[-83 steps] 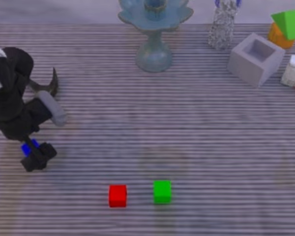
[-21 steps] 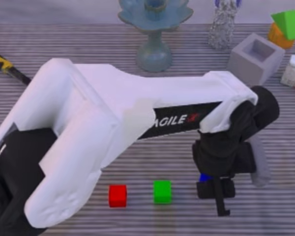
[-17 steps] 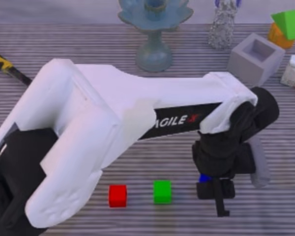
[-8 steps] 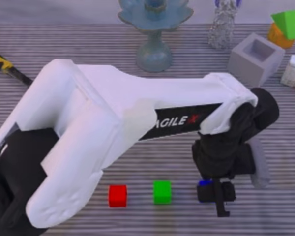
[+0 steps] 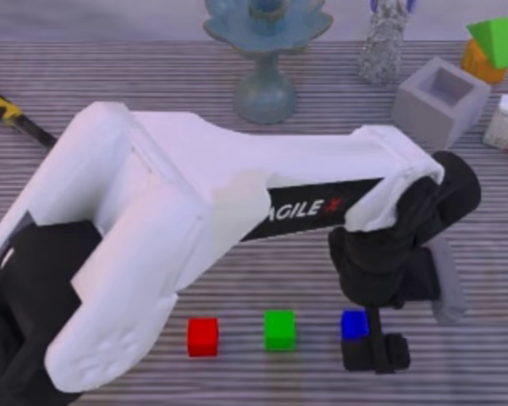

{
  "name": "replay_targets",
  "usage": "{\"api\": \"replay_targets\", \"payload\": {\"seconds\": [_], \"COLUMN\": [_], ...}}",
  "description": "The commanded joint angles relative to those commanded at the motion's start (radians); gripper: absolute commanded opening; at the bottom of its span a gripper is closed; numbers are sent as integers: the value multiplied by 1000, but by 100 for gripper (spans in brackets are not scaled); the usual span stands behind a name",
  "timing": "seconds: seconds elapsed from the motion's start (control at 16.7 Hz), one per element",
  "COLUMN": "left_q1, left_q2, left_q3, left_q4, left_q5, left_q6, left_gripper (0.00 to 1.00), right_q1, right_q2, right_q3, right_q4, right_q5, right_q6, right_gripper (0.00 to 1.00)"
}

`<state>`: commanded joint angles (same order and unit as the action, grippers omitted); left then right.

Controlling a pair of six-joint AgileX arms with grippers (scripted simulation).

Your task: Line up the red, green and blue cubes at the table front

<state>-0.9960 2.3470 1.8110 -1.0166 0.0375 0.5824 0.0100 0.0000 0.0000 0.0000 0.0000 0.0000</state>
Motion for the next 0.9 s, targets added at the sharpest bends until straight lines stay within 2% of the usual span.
{"api": "replay_targets", "payload": {"seconds": [0.42,0.72,0.9], "left_q1": [3,21,26], "left_q2": [-3,-44,-62], "left_q3": [16,141,176], "left_q4": [-18,-197,-238], "left_q5": [1,1,-1], "left_q6": [1,2,3], "left_gripper": [100,100,100], "right_q1": [0,0,0], "right_q2": [0,0,0], "right_q3": [0,0,0], "right_q4": [0,0,0], "right_q5": [0,0,0], "right_q6": [0,0,0], "right_gripper": [100,100,100]}}
